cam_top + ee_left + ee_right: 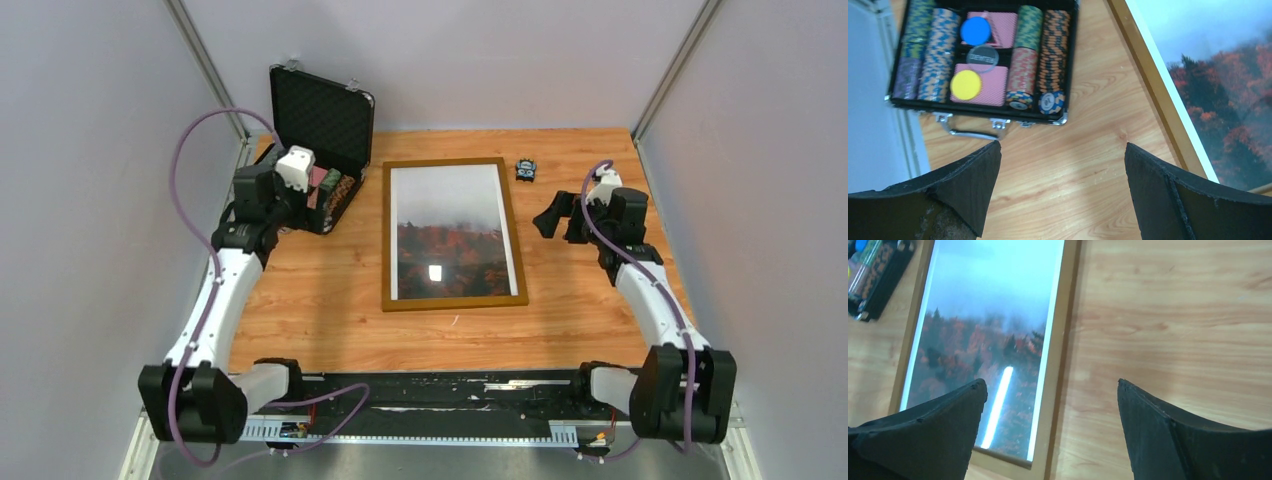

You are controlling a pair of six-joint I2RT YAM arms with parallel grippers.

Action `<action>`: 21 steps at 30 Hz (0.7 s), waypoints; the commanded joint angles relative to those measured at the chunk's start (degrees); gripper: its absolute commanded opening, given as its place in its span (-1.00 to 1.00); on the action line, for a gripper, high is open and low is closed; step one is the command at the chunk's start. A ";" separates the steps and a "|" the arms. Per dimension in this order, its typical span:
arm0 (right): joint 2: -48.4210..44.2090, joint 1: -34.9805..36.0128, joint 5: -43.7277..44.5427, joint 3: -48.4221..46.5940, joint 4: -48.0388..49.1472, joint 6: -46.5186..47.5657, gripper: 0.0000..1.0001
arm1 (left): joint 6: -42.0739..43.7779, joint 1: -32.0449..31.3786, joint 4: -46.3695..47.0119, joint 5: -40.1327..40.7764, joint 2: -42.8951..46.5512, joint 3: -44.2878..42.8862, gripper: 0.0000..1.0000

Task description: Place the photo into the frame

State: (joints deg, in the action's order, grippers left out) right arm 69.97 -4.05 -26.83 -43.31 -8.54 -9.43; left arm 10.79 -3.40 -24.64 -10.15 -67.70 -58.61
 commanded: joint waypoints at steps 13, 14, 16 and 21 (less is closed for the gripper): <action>-21.30 0.10 19.67 0.06 -2.39 8.44 1.00 | -7.05 7.21 -7.19 -0.21 14.92 -1.24 1.00; -21.78 0.10 20.12 0.07 -3.15 8.98 1.00 | -7.16 7.25 -8.39 0.14 15.46 -1.79 1.00; -22.78 0.10 20.61 0.15 -4.65 10.84 1.00 | -7.20 7.26 -9.83 1.12 16.47 -2.46 1.00; -26.81 0.10 20.16 0.07 -9.26 13.56 1.00 | -7.64 7.31 -12.42 5.74 19.07 -3.80 1.00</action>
State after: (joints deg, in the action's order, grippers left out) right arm 46.72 -4.05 -7.90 -42.96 -13.91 0.56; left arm 4.73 3.25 -34.54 -8.45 -51.48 -58.96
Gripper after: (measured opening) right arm 0.998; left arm 0.998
